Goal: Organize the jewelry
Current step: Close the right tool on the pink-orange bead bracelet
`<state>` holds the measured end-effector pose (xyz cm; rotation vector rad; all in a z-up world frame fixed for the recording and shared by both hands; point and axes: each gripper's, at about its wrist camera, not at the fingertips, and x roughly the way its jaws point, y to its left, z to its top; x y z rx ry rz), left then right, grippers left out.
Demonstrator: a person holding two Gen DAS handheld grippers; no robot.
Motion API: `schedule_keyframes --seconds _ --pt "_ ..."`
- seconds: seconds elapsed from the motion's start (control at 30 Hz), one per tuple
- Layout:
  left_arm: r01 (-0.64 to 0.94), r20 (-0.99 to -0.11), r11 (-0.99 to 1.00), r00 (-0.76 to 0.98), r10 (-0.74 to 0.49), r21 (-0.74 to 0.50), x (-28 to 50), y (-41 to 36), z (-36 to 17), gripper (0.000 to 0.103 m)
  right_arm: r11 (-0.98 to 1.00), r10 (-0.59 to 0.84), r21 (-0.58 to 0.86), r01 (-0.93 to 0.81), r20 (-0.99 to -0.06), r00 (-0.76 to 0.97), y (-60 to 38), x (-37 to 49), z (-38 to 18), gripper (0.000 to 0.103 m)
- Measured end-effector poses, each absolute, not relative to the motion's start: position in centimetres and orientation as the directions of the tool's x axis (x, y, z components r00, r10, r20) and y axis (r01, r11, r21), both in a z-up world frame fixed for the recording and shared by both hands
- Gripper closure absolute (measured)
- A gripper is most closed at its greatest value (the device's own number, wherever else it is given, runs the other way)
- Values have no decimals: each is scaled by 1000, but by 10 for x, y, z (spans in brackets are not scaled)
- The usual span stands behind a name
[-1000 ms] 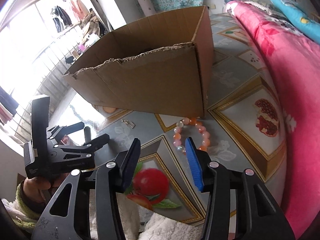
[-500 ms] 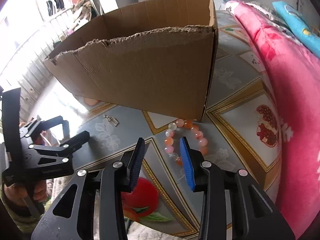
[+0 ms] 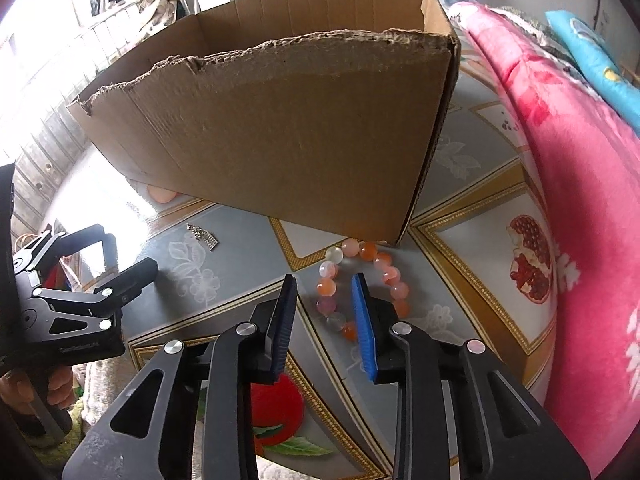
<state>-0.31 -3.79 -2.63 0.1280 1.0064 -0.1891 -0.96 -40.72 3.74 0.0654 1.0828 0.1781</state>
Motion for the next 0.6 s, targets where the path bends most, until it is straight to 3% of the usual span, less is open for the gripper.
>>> schedule_keyframes --seconds 0.6 --pt "217 -848 976 521 -99 20 -4 -37 -26 6 983 178 143 -111 -878 444 -402 0 40 77"
